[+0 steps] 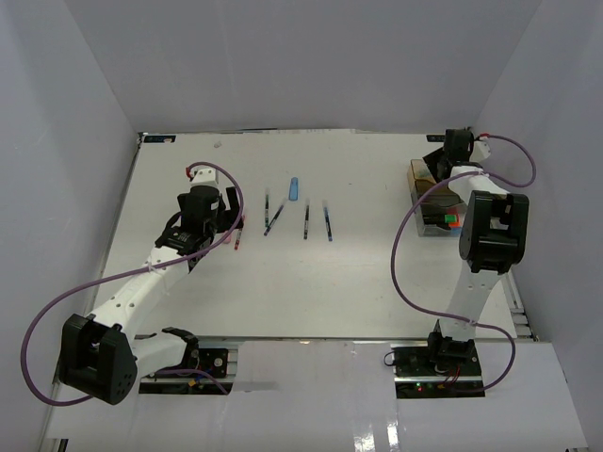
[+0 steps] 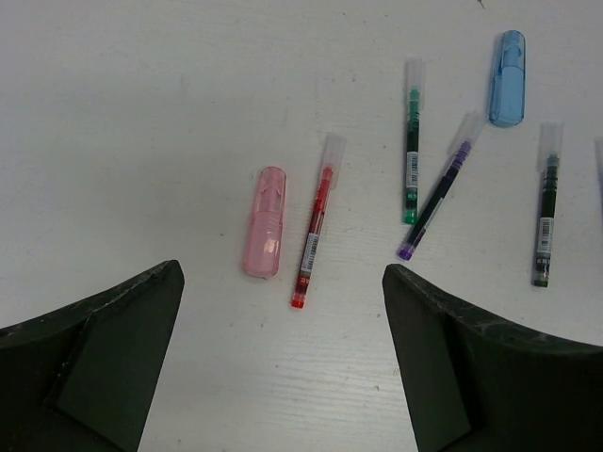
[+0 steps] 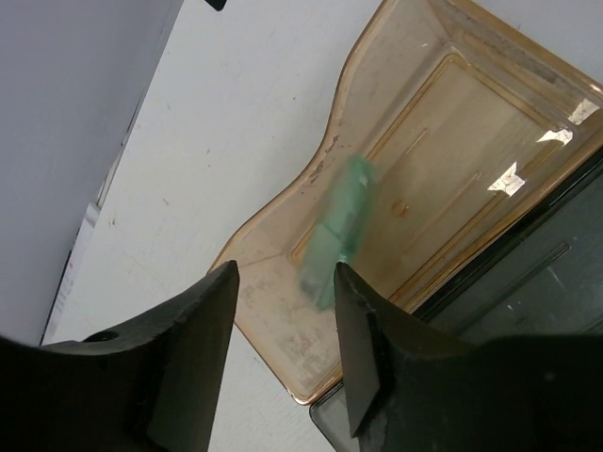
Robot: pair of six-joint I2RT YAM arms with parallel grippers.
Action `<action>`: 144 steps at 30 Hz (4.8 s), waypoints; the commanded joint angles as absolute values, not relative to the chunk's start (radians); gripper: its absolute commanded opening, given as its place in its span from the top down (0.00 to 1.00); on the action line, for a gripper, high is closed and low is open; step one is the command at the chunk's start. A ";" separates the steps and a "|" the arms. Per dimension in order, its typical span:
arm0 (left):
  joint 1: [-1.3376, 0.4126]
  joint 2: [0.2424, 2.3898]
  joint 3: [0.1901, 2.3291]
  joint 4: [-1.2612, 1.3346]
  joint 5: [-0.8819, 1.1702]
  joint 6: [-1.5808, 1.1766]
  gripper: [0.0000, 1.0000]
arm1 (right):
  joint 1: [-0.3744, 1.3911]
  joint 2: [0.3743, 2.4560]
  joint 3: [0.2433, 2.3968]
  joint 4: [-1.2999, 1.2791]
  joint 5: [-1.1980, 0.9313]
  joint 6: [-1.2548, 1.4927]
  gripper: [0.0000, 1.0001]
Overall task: Sort the stationery into containers
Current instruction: Place the stationery in the storage box, then pick up the stationery from the center of the board, then place the stationery in the storage box.
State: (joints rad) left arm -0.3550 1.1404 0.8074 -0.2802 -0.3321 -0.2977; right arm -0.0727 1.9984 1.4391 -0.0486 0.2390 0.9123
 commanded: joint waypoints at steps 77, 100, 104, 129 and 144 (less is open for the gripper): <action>-0.256 1.507 0.953 -0.331 -0.007 -0.197 0.67 | 0.362 0.916 0.667 -0.055 -0.244 0.345 0.05; -0.459 1.100 0.747 -0.172 0.471 0.239 0.67 | 0.749 1.511 1.229 -0.090 -0.285 0.494 0.14; -0.459 1.086 0.739 -0.164 0.479 0.258 0.66 | 0.758 1.581 1.293 -0.109 -0.293 0.497 0.19; -0.459 1.069 0.730 -0.147 0.454 0.258 0.52 | 0.769 1.646 1.275 -0.057 -0.381 0.523 0.84; -0.457 1.081 0.735 -0.106 0.287 0.132 0.02 | 0.393 1.468 1.131 -0.081 -0.356 0.419 0.92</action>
